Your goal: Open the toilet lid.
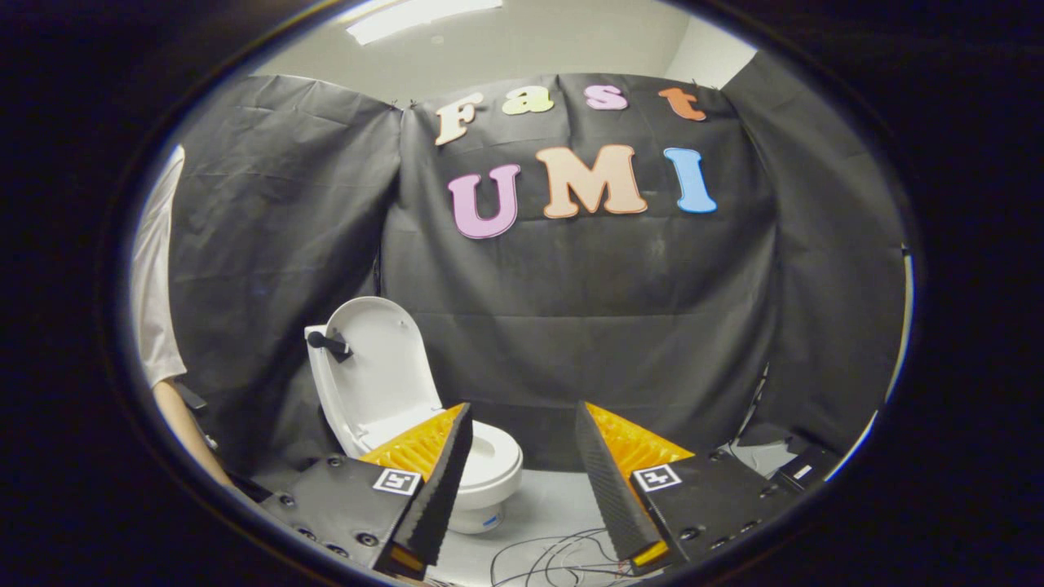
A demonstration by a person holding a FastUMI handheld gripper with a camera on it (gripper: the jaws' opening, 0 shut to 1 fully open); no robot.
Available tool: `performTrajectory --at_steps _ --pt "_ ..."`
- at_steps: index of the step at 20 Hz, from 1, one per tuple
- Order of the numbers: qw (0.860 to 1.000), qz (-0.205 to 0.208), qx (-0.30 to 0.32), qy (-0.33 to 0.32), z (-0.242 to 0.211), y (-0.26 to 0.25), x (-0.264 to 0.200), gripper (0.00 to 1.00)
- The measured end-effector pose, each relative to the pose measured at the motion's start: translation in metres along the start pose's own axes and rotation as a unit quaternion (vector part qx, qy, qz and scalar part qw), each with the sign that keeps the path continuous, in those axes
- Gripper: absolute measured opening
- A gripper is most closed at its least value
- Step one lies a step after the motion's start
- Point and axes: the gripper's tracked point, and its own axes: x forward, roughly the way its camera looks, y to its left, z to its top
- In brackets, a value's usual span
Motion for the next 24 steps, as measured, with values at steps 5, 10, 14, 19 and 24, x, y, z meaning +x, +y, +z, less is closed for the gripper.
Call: performTrajectory --at_steps 5,10,14,19,24 --pt "1.000 -0.001 -0.001 -0.001 -0.0022 0.0025 0.0028 0.86" --pt "1.000 0.000 -0.001 -0.002 0.0007 0.0009 0.0008 0.98" --pt "1.000 -0.001 0.000 -0.002 0.0000 0.0011 0.0019 0.98" --pt "1.000 -0.001 -0.001 -0.002 -0.0002 0.0016 0.0023 0.98" --pt "1.000 -0.001 -0.001 -0.003 -0.0011 0.0012 0.0030 0.98"
